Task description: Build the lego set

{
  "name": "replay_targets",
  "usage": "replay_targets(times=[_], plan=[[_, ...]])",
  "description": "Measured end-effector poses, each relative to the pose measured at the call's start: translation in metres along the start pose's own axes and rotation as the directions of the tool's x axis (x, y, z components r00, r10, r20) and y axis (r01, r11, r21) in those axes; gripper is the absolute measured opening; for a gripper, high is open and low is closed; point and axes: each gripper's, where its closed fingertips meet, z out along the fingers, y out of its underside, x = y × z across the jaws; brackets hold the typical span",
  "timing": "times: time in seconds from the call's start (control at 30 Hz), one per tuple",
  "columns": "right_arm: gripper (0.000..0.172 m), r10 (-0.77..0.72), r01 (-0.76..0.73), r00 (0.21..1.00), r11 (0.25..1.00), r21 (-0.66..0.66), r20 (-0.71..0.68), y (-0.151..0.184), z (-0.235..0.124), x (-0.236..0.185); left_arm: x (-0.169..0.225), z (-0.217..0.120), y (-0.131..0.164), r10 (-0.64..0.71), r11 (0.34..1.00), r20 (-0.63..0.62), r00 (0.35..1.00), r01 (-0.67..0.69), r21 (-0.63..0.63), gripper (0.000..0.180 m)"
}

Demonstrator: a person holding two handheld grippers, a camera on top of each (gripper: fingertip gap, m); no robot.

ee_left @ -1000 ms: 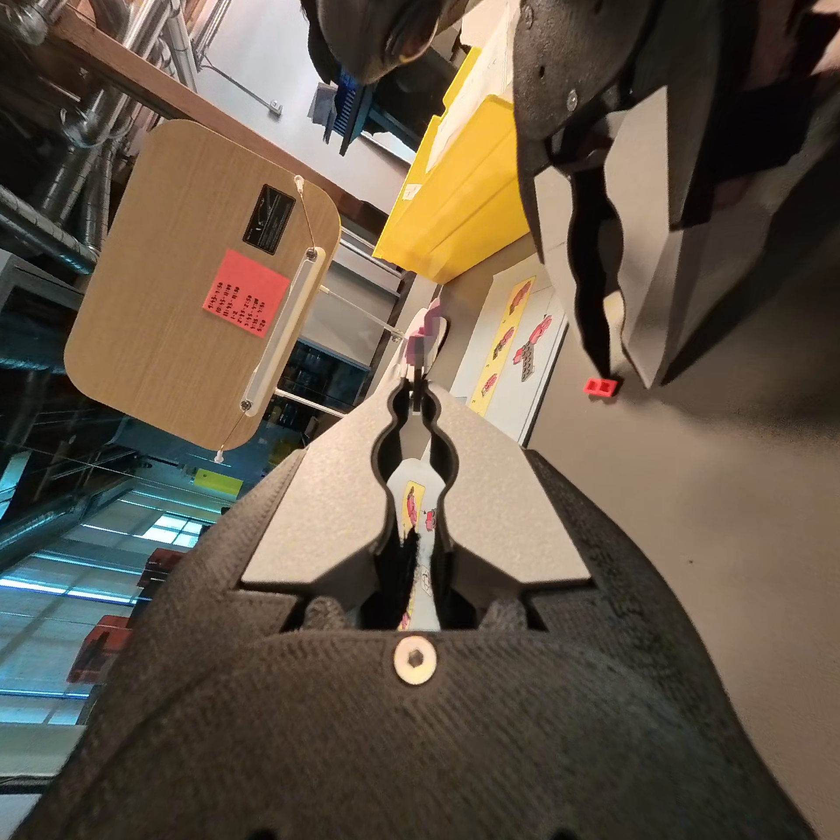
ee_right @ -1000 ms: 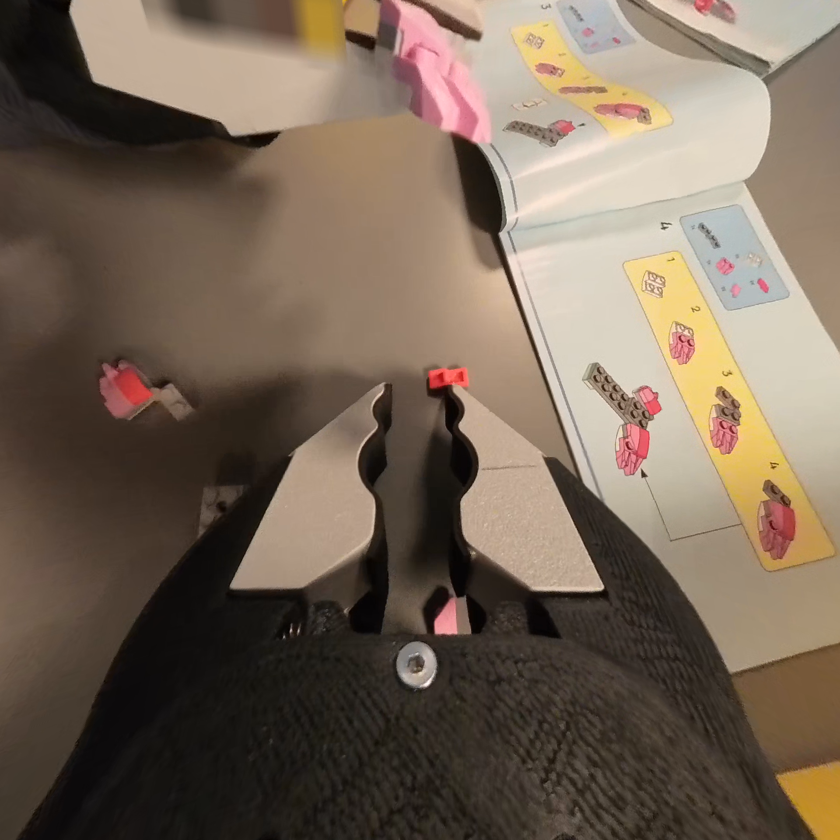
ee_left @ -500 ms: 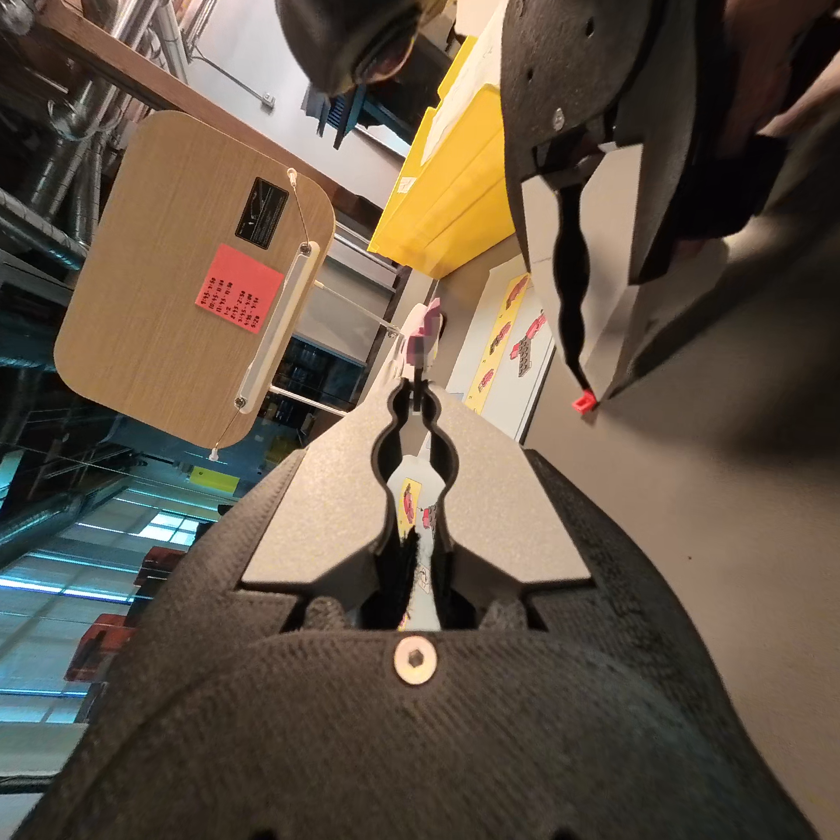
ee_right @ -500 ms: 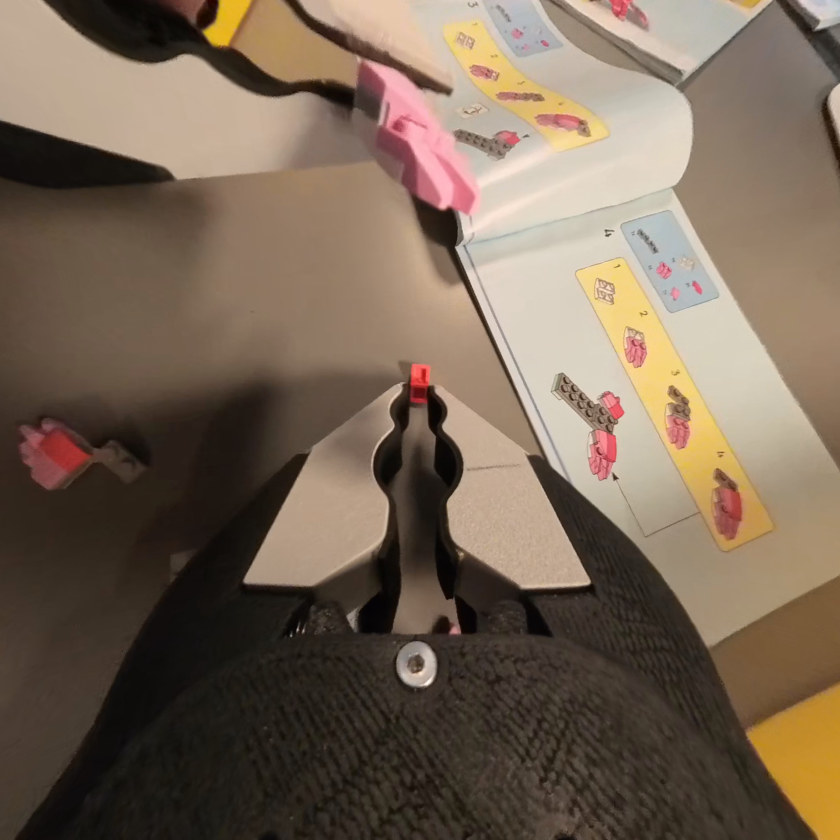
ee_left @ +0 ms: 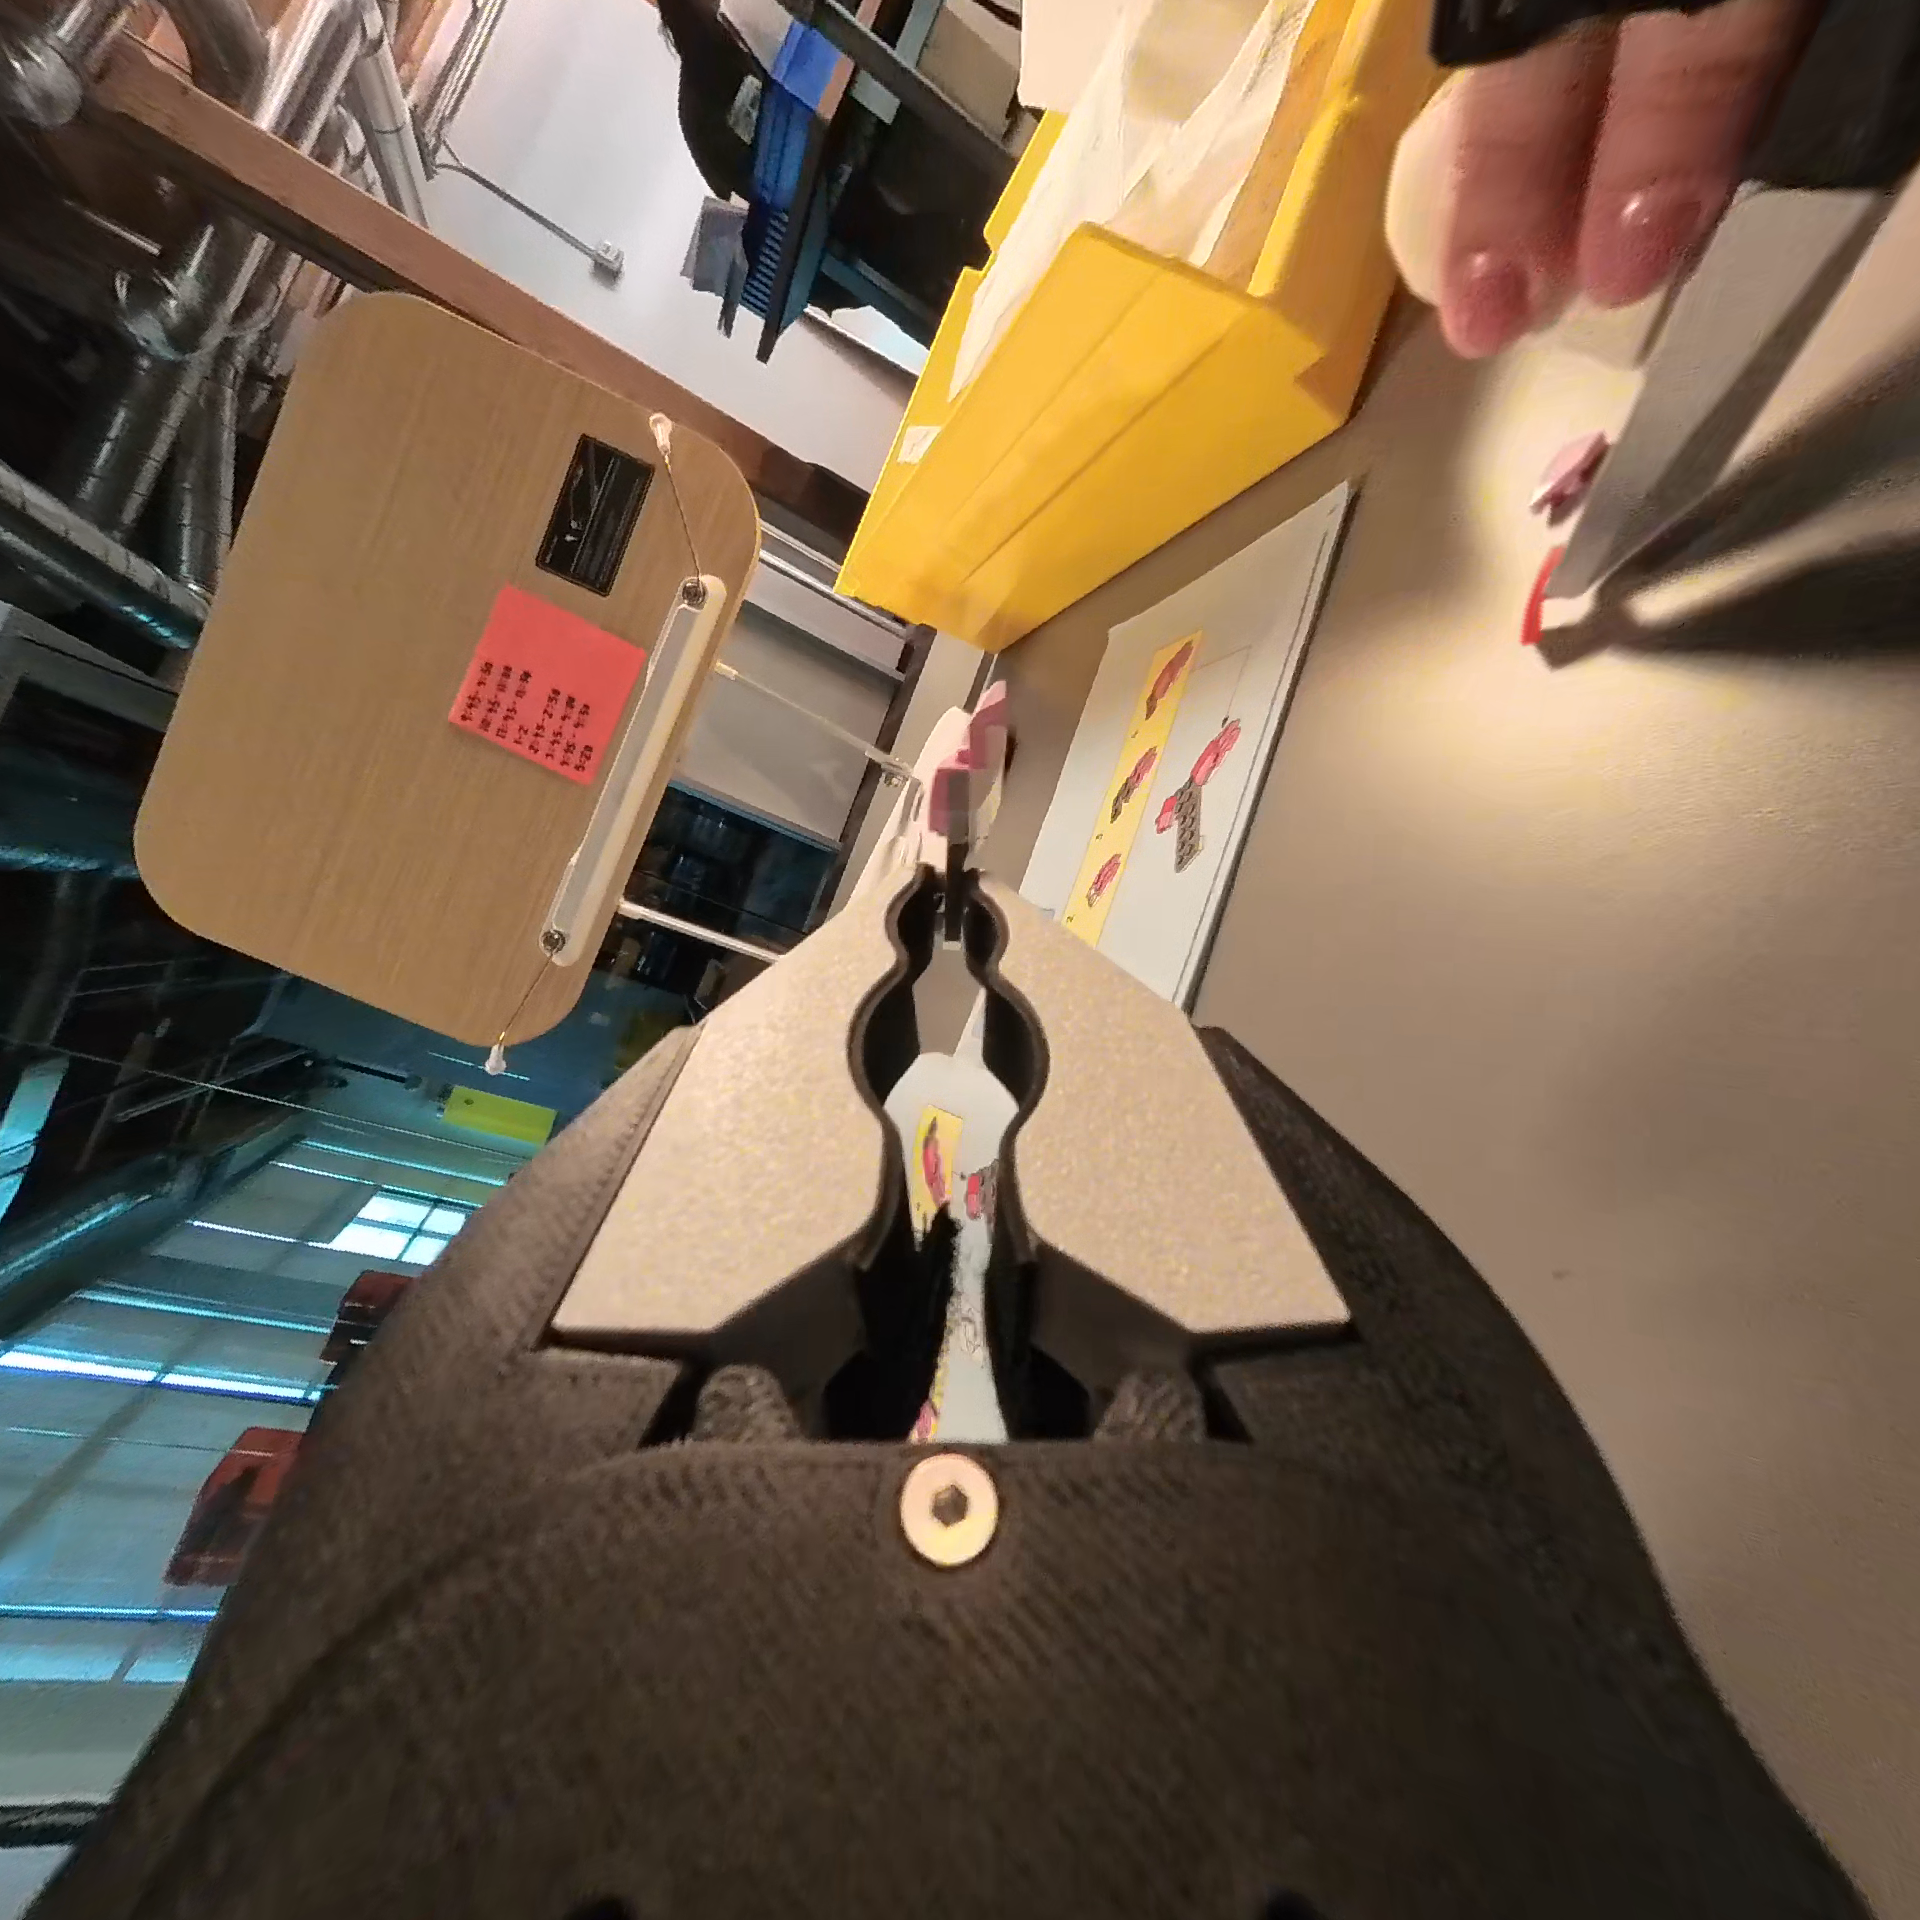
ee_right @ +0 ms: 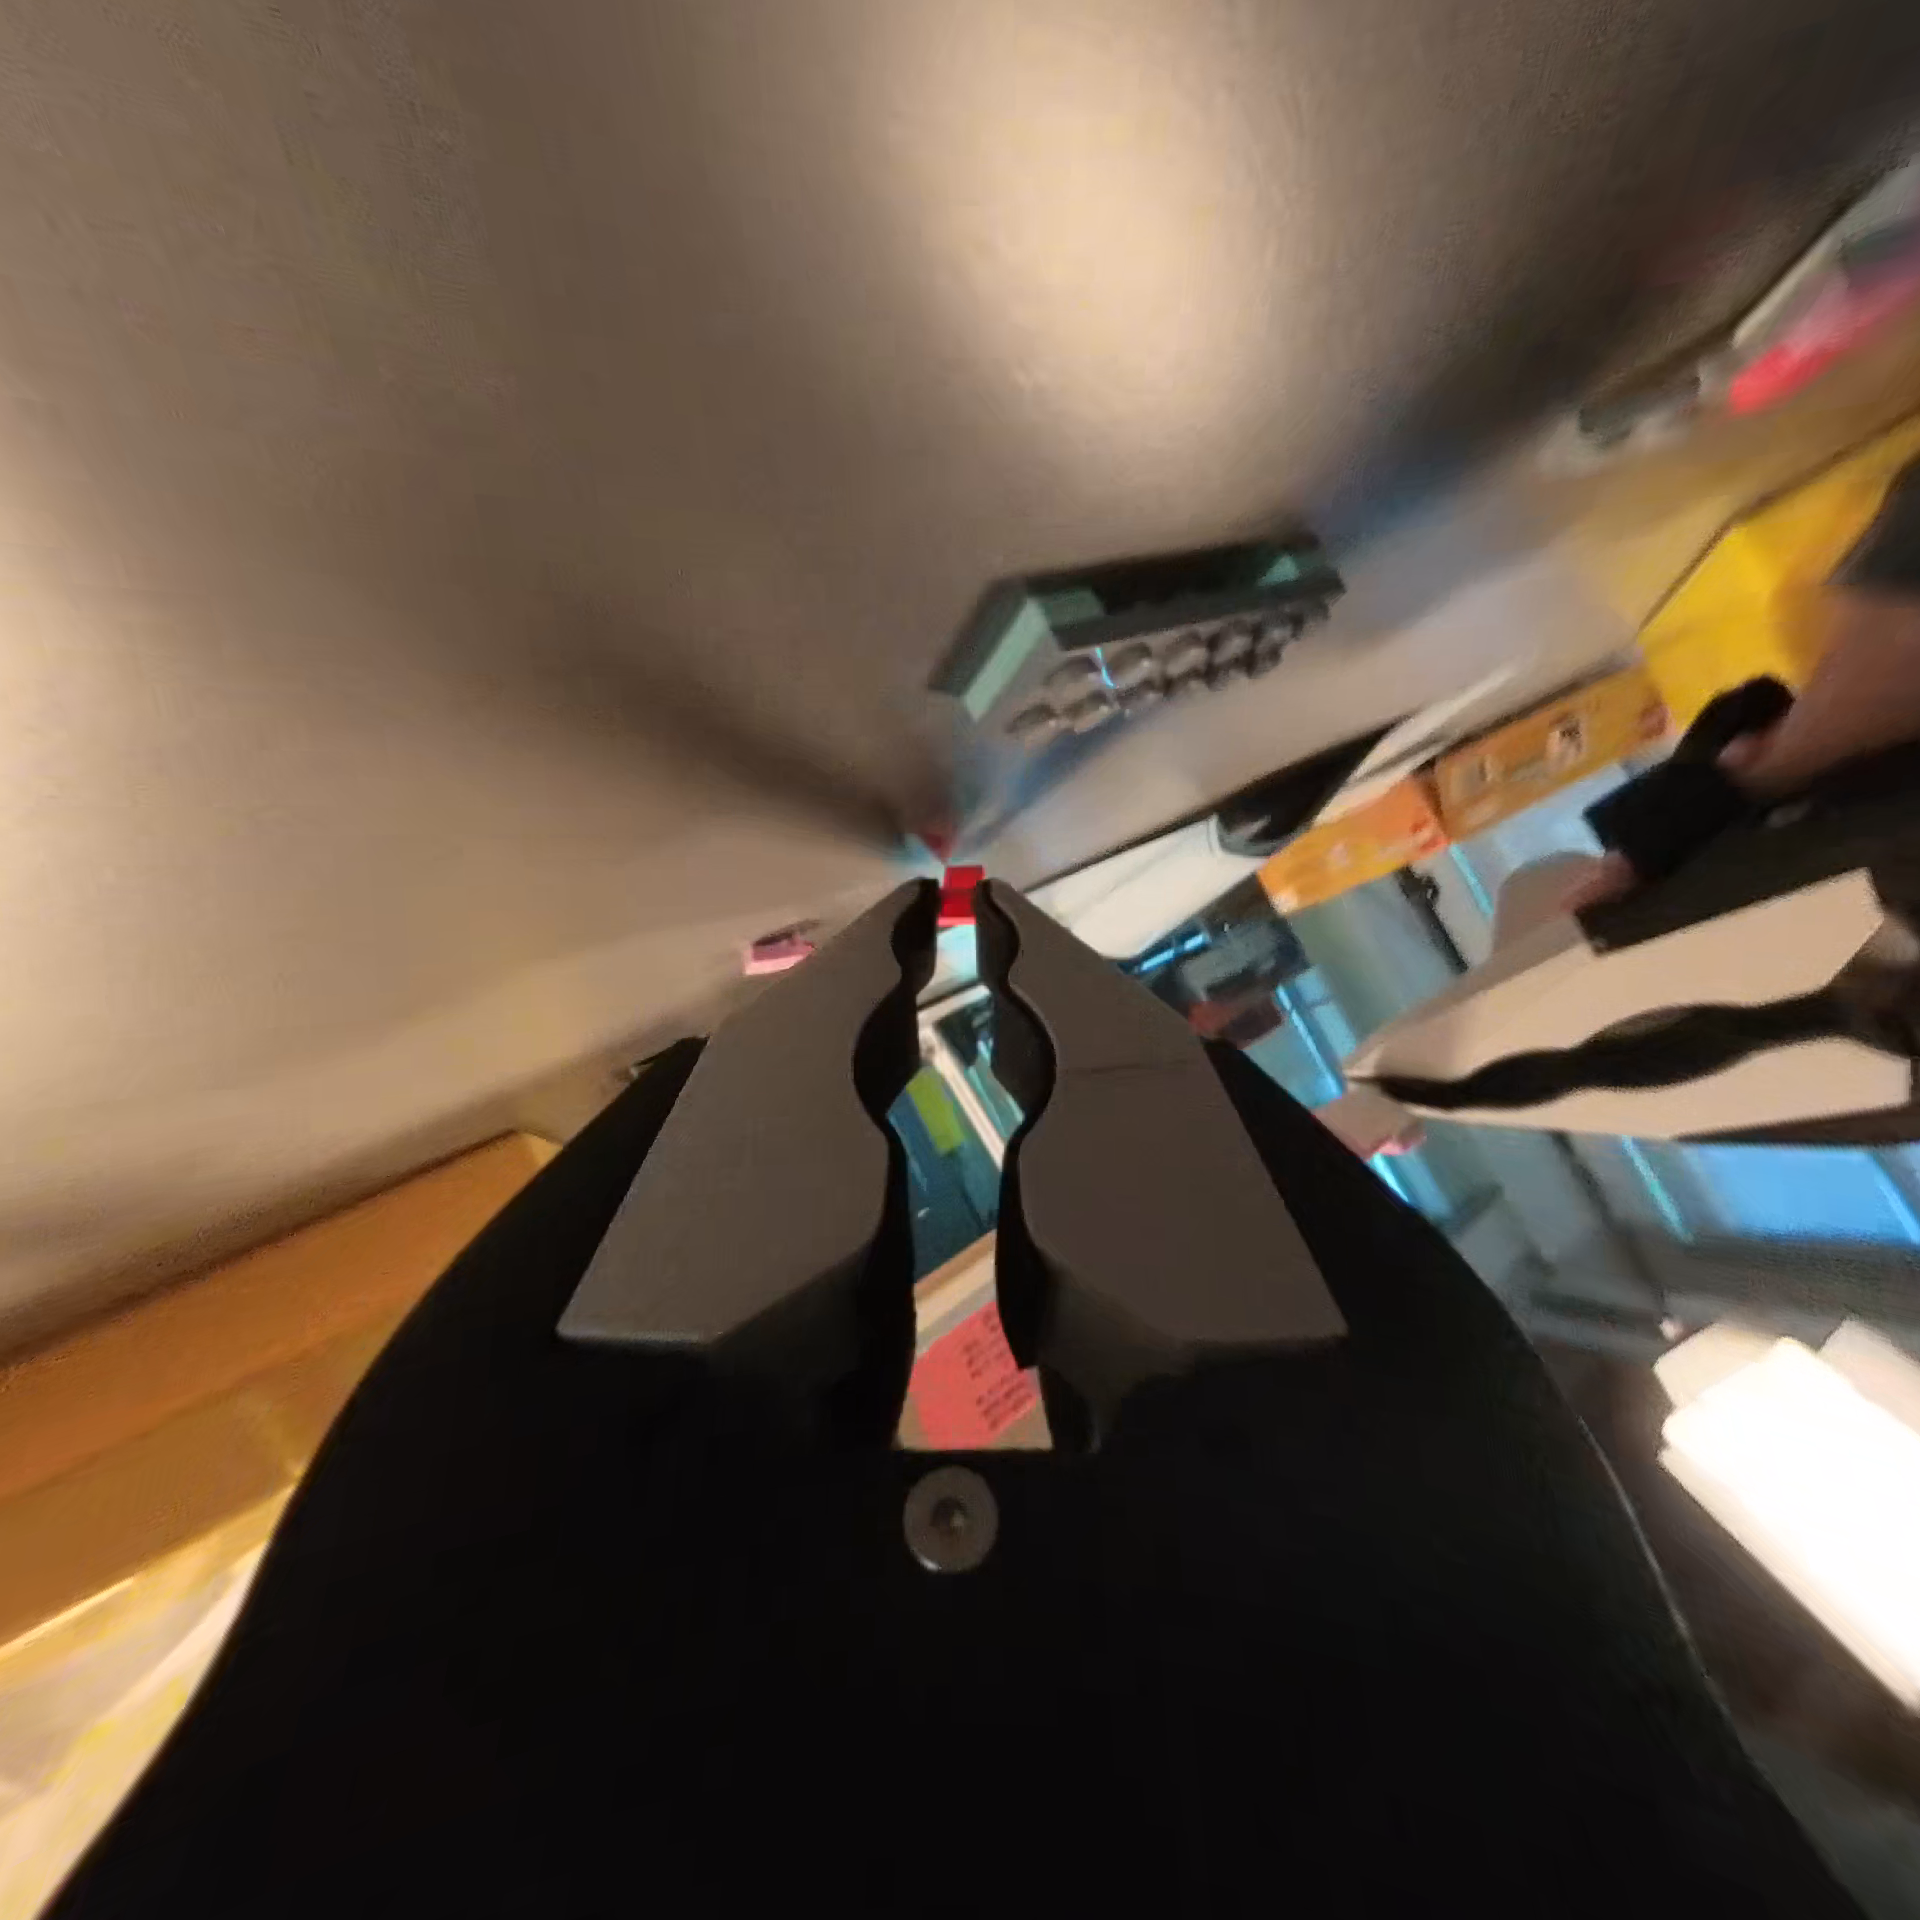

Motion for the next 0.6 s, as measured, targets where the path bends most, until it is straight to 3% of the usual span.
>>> replay_targets(times=[0.2,0.3,0.4,0.47,0.53,0.6], plan=[[0.006,-0.151,0.155,0.988,0.976,0.150,-0.042,-0.020,-0.015,0.004,0.005,0.000,-0.003,0.010,1.000,-0.016,1.000,-0.010,0.007,0.003],[0.022,-0.143,0.151,0.988,0.970,0.189,-0.054,-0.027,-0.023,0.007,0.006,0.000,-0.003,0.014,1.000,-0.020,1.000,-0.014,0.008,0.003],[0.032,-0.076,0.075,0.997,0.978,0.194,0.000,-0.027,-0.035,0.004,0.006,0.000,-0.004,0.019,1.000,-0.023,1.000,-0.019,0.012,0.003],[0.030,0.138,-0.144,0.990,0.971,0.191,0.044,-0.024,-0.041,0.006,0.007,-0.001,-0.005,0.031,0.999,-0.021,0.999,-0.030,0.014,0.003],[0.018,0.492,-0.500,0.866,0.852,0.154,0.093,-0.012,-0.045,0.011,0.007,-0.001,-0.006,0.045,0.999,-0.018,0.999,-0.044,0.017,0.003],[0.011,0.816,-0.830,0.557,0.548,0.099,0.156,-0.001,-0.045,0.012,0.008,-0.001,-0.007,0.052,0.998,-0.018,0.998,-0.052,0.020,0.003]])
